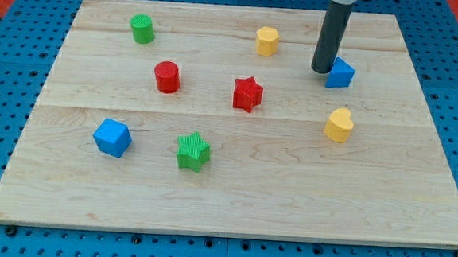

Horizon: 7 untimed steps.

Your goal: Move the blue triangle diagonal to the yellow hexagon

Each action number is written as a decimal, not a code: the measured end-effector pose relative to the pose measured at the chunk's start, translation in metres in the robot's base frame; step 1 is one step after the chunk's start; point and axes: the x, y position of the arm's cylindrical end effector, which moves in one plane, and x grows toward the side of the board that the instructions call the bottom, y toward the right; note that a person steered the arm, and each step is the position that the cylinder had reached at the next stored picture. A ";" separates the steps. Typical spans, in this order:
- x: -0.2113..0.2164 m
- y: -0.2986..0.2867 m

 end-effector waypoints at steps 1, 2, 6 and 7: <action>0.001 0.000; -0.015 -0.001; -0.046 0.006; -0.029 0.045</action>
